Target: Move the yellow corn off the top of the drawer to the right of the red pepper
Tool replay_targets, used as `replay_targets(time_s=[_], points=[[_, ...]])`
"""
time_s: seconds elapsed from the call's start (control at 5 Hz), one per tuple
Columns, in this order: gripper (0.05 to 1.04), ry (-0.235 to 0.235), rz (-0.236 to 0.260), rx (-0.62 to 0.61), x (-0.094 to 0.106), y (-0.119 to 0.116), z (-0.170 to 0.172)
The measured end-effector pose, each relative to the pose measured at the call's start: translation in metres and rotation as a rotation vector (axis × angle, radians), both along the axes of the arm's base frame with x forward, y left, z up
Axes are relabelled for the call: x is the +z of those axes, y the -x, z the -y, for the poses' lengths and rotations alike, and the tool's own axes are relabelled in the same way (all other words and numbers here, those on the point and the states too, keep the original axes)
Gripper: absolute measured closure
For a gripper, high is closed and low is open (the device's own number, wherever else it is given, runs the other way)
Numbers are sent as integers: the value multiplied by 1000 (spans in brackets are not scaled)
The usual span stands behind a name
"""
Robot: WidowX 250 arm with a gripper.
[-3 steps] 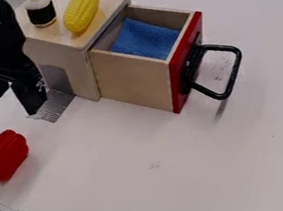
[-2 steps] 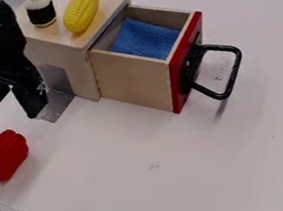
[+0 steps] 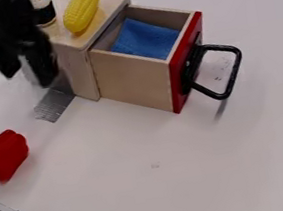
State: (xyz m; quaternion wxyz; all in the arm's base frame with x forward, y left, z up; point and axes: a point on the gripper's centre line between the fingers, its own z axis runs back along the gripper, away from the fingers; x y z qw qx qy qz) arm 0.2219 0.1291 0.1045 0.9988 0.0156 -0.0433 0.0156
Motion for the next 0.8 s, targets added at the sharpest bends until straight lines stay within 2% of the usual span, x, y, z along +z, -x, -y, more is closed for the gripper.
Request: replay_targets(time_s=[0.4,0.6,0.8], points=[[83,4,40,21,14,-52,0],[83,28,54,23,16,-69,9],[83,28,52,22,14,-83,19]])
